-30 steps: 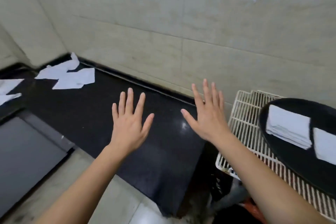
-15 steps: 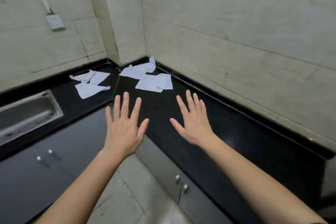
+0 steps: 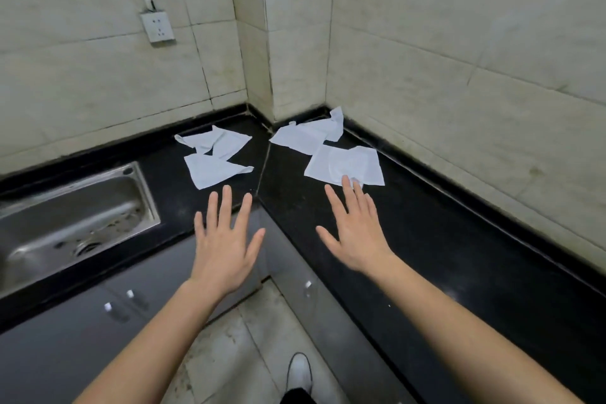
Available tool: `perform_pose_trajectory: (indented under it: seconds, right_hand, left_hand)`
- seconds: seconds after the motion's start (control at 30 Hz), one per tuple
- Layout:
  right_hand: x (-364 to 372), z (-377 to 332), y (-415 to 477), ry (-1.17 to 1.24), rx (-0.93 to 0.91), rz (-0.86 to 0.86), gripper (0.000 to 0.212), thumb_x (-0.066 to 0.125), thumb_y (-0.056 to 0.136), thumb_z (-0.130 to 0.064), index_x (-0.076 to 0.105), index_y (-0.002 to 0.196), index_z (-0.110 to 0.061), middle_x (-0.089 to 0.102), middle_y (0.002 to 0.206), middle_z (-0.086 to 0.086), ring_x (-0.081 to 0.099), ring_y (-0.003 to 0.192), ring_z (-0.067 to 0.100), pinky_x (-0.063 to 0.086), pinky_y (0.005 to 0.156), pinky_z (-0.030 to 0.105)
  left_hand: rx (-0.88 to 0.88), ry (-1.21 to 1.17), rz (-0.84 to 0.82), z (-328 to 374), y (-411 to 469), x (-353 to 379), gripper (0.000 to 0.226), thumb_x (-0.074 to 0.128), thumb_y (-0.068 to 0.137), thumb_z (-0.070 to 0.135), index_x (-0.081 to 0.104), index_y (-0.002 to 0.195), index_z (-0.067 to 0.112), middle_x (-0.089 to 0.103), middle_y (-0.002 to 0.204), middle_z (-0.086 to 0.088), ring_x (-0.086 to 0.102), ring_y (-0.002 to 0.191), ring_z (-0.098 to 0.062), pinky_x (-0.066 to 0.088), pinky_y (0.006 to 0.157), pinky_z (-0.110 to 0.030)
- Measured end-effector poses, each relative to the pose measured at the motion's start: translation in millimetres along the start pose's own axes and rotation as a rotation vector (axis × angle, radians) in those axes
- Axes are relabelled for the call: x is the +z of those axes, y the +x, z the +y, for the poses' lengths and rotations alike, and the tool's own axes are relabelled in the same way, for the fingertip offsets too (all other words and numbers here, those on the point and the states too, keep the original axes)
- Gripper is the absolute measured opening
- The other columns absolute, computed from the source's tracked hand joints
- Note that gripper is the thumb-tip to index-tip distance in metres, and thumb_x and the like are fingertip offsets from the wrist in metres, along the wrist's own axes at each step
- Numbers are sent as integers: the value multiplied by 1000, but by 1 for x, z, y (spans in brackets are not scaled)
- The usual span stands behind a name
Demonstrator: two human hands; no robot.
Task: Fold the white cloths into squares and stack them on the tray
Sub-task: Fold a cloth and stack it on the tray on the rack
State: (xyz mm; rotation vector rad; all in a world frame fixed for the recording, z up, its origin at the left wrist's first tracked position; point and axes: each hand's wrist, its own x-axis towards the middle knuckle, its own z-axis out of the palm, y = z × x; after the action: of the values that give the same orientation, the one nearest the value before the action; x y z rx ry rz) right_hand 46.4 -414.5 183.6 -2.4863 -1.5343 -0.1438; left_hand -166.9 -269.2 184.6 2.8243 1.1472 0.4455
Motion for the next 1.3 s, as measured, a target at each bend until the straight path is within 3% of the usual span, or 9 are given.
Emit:
perform_pose_trajectory:
  seconds: [0.17,0.33,0.43,0.57,0.77,0.97,1.13,1.2,1.3]
  right_hand:
    - [29,-9,101,39,17,-49,79,44,99,-52,6,160,-18,-5,165,18,-2,152,39,10,123,51]
    - [41,-22,209,43,-49,-81,79,44,100,-46,2,160,-17,-8,165,18,-2,152,38,12,123,49]
    - [55,-38,258,37,-66,-138,77,45,99,-44,6,159,-16,-3,165,18,1,152,37,13,123,49]
    - [84,-60,309,21,-86,-208,76,47,99,-40,7,159,-17,-1,166,17,1,153,35,12,123,48]
    - [131,-87,383,32,-16,-283,73,45,99,-41,10,159,-19,3,166,14,4,153,32,14,123,44]
    - [208,-126,424,93,120,-435,68,46,100,-31,13,158,-19,9,165,11,13,152,30,22,121,43]
    - [269,-156,442,100,199,-597,71,46,94,-12,15,157,-15,12,164,12,14,151,31,22,120,45]
    - [284,-159,442,62,199,-556,62,49,92,-10,33,152,-11,39,150,15,33,142,35,30,114,47]
    - [304,-157,437,-19,165,-377,26,72,79,-9,72,104,-14,65,91,7,64,91,32,51,87,42]
  left_hand:
    - [-28,97,-82,-56,86,20,76,19,92,61,22,156,19,5,164,-16,4,151,-37,20,114,-63]
    - [-13,172,-88,-106,179,20,72,47,96,50,24,156,17,8,163,-18,6,151,-38,19,115,-62]
    - [-49,154,-108,-136,214,27,71,50,96,47,25,155,16,15,163,-17,10,150,-37,19,115,-59]
    - [-64,137,-164,-183,249,52,69,69,85,39,47,143,8,42,150,-22,41,138,-41,43,102,-60]
    - [17,88,-302,-250,309,112,72,82,70,30,57,133,4,54,138,-25,58,121,-42,55,87,-55]
    - [85,57,-418,-307,347,172,70,82,66,32,61,128,7,59,133,-21,63,116,-36,57,82,-48]
    - [184,-58,-476,-340,340,221,51,74,73,37,62,118,17,60,131,-13,60,119,-30,55,88,-47]
    - [202,-101,-436,-345,336,231,37,73,75,32,64,108,20,61,122,-6,60,114,-26,53,88,-45]
    - [200,-135,-334,-352,329,244,15,72,78,21,69,93,20,64,99,1,62,93,-22,50,81,-40]
